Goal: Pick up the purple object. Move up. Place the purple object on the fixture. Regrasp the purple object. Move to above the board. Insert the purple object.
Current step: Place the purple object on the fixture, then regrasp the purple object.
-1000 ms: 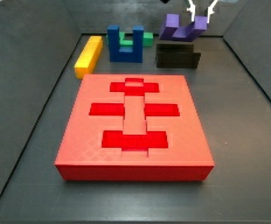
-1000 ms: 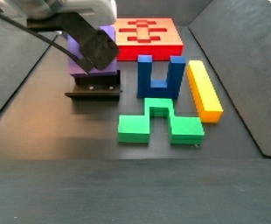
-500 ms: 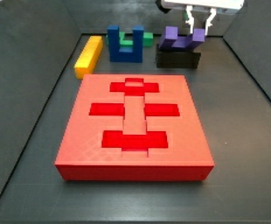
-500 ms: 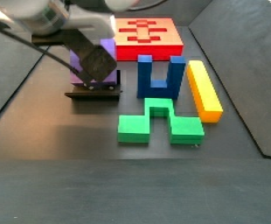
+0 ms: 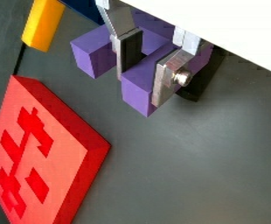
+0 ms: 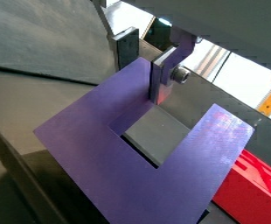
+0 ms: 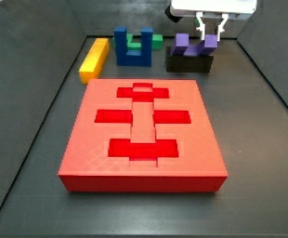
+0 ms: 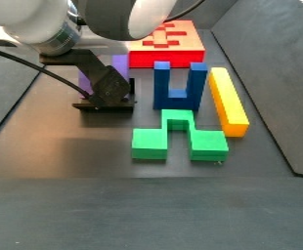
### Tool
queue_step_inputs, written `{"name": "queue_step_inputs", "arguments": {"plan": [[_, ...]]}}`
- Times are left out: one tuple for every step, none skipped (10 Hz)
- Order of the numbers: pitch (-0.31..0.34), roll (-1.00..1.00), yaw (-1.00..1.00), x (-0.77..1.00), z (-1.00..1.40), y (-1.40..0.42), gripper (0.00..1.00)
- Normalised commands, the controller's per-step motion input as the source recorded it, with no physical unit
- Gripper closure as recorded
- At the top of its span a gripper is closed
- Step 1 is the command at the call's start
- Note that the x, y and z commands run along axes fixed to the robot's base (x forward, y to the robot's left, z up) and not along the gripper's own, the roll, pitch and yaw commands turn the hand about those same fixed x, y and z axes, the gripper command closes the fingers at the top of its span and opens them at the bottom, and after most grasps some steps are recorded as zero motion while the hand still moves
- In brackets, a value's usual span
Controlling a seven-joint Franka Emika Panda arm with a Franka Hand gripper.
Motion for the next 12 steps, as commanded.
{"name": "queue_step_inputs", "arguments": {"plan": [[0.103, -0.11, 0.01, 0.21, 0.03, 0.17, 1.0], [0.1, -0.15, 0.01, 0.16, 0.06, 0.23, 1.0], [0.017, -0.05, 0.02, 0.04, 0.0, 0.13, 1.0], [0.0, 0.02, 0.0, 0.0, 0.0, 0.0, 1.0], [0.0, 0.33, 0.0, -0.01, -0.1, 0.0, 1.0], [0.0, 0.67, 0.0, -0.03, -0.23, 0.0, 1.0], [0.031, 0.65, 0.0, 0.0, -0.14, -0.01, 1.0], [0.026, 0.41, 0.0, 0.0, 0.0, -0.01, 1.0], [0.0, 0.0, 0.0, 0.0, 0.0, 0.0, 1.0], [0.0, 0.0, 0.0, 0.0, 0.0, 0.0, 0.0], [0.231, -0.11, 0.0, 0.25, 0.73, 0.18, 0.0], [0.0, -0.49, -0.01, 0.0, 0.65, 0.41, 0.0]]}}
